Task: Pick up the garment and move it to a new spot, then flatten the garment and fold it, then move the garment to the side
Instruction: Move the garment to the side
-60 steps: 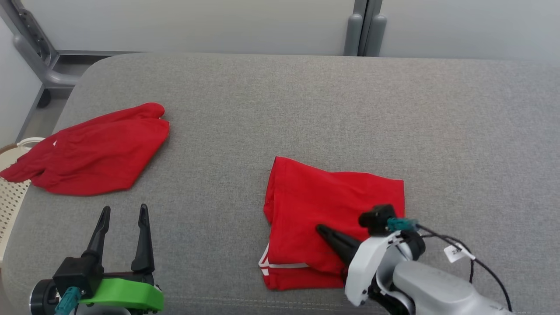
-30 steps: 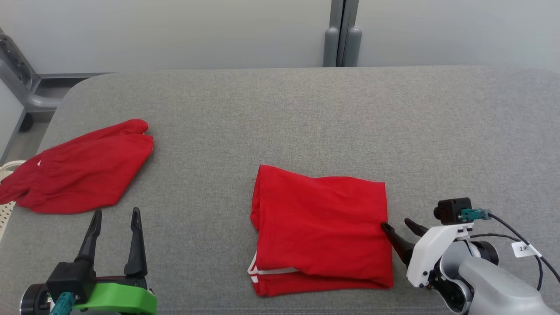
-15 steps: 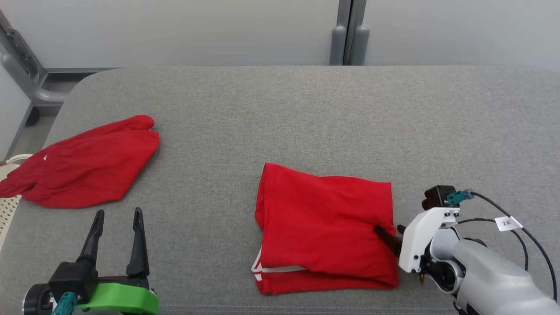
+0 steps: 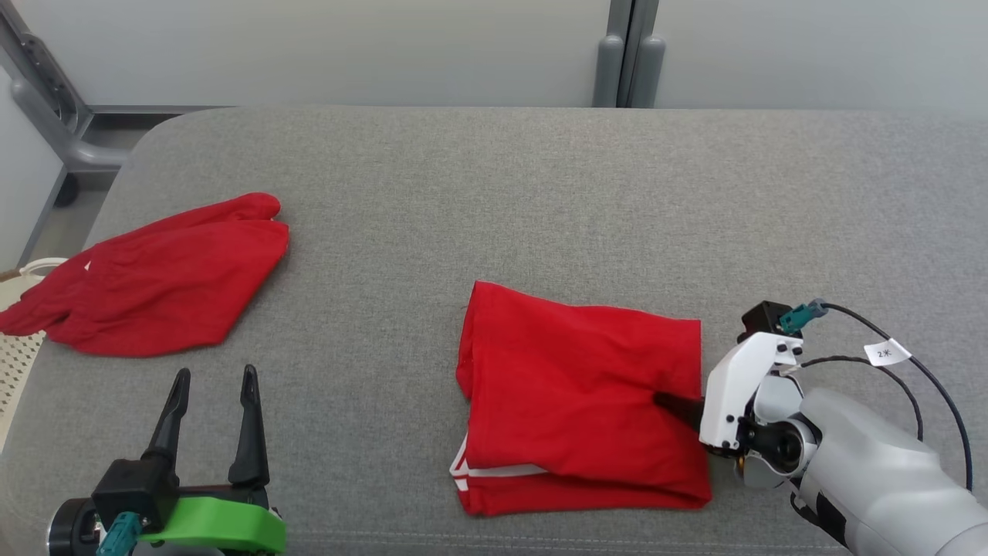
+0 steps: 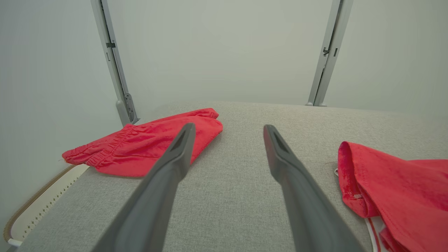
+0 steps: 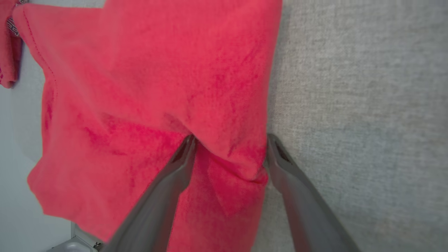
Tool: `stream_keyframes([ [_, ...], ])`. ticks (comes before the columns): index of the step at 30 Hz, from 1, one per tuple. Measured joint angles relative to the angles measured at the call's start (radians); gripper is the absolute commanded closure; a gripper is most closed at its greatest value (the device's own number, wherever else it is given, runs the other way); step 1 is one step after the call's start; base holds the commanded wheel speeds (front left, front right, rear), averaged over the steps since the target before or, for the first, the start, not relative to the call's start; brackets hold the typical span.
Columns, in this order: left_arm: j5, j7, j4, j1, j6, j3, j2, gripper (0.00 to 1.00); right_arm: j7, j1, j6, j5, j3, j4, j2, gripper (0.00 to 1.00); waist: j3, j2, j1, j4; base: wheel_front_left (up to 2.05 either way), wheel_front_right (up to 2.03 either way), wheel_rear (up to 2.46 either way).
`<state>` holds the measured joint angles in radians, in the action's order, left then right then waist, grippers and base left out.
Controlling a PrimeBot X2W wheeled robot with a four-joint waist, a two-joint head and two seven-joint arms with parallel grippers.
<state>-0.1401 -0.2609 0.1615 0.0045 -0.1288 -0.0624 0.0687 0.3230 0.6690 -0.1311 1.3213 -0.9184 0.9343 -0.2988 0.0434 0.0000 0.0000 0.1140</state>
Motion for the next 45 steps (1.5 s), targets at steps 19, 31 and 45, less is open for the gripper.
stream_keyframes([
  [19,0.000,0.000,-0.021,-0.052,0.000,0.023,-0.005,0.00,-0.074,0.237,0.000,-0.034,-0.044,0.083,-0.086,1.00,0.090,0.0000,0.0000,0.010,0.00,0.00,0.00],
  [31,0.006,0.000,-0.048,-0.120,0.000,0.040,0.011,0.00,-0.122,0.382,0.000,-0.054,-0.043,0.197,-0.236,1.00,0.209,0.0000,0.0000,0.026,0.00,0.00,0.00],
  [45,0.024,0.000,-0.090,-0.160,0.000,0.050,0.039,0.00,-0.149,0.537,0.000,-0.086,-0.056,0.241,-0.381,1.00,0.346,0.0000,0.0001,0.005,0.00,0.00,0.00],
])
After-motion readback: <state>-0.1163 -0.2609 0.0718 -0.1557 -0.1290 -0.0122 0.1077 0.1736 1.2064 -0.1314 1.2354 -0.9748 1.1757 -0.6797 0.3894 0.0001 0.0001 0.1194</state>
